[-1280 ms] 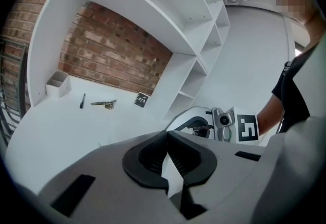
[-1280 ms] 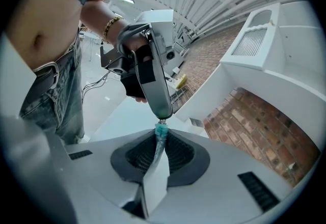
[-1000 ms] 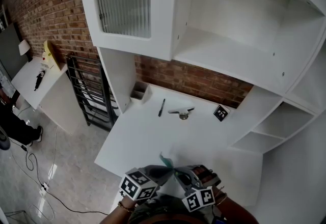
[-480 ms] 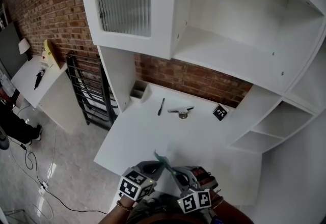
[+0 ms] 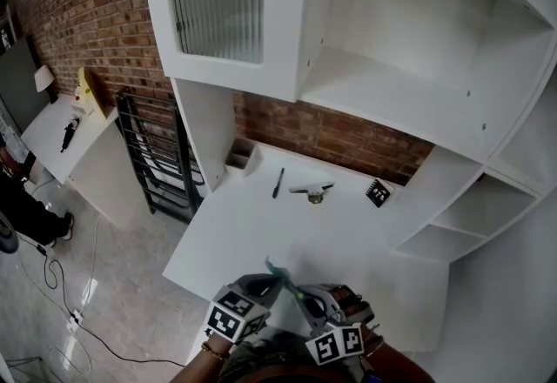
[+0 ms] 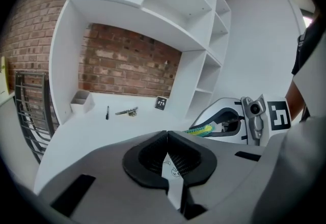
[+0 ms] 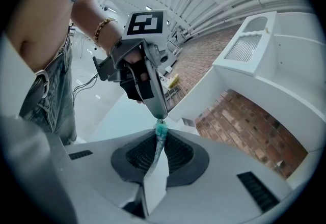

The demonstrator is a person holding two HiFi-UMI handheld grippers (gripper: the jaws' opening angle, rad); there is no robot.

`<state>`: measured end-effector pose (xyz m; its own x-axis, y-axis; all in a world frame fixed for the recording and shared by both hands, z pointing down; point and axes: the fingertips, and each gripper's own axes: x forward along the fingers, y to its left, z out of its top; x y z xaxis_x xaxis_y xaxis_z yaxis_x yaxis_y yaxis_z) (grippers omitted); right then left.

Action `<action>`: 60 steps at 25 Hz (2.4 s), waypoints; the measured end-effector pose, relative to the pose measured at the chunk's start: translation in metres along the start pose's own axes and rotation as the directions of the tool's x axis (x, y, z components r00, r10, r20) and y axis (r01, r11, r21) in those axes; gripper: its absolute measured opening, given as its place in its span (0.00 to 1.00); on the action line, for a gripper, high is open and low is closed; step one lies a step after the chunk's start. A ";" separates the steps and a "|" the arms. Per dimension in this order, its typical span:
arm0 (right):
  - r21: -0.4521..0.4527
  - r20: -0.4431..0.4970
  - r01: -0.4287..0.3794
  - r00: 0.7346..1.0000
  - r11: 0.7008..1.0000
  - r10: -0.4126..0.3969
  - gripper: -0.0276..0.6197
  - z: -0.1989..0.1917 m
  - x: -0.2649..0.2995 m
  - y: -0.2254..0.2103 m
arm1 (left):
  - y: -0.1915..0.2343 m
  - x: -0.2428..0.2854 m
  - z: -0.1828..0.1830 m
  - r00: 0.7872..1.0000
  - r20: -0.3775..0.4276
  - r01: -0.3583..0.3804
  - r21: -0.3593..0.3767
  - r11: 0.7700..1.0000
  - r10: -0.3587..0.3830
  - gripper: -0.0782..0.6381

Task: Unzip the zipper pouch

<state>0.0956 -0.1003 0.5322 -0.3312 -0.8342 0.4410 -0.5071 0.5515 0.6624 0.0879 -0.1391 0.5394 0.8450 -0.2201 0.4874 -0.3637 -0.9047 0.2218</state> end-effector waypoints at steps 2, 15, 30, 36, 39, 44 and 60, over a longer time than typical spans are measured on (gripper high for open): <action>0.003 0.003 0.003 1.000 1.000 -0.003 0.09 0.002 -0.001 -0.001 | 0.004 -0.001 -0.001 1.000 0.001 -0.015 0.006 1.000 0.015 0.11; 0.010 0.012 0.008 1.000 1.000 -0.008 0.09 0.005 -0.012 -0.005 | 0.011 -0.002 -0.001 1.000 0.002 -0.019 0.008 1.000 0.019 0.11; 0.278 0.086 -0.038 0.996 0.960 0.015 0.09 -0.007 -0.023 -0.029 | 0.018 -0.002 0.007 0.998 0.014 -0.056 0.063 0.996 0.055 0.11; 0.326 0.070 -0.031 0.998 0.945 0.008 0.09 -0.014 -0.024 -0.040 | 0.025 -0.008 0.016 0.997 0.034 -0.074 0.076 0.994 0.072 0.11; 0.323 0.071 -0.025 0.997 0.946 0.002 0.09 -0.013 -0.023 -0.045 | 0.026 -0.009 0.021 0.996 0.043 -0.084 0.092 0.992 0.081 0.11; 0.320 0.074 -0.016 0.997 0.947 -0.008 0.09 -0.012 -0.022 -0.051 | 0.029 -0.009 0.028 0.995 0.058 -0.088 0.092 0.992 0.082 0.12; 0.328 0.088 -0.033 0.996 0.944 0.004 0.09 -0.006 -0.022 -0.043 | 0.043 -0.015 0.029 0.990 0.090 -0.109 0.016 0.994 0.107 0.11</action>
<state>0.1298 -0.1054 0.4973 -0.4016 -0.8291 0.3890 -0.7290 0.5465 0.4123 0.0703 -0.1855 0.5174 0.8331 -0.3474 0.4304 -0.4471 -0.8811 0.1542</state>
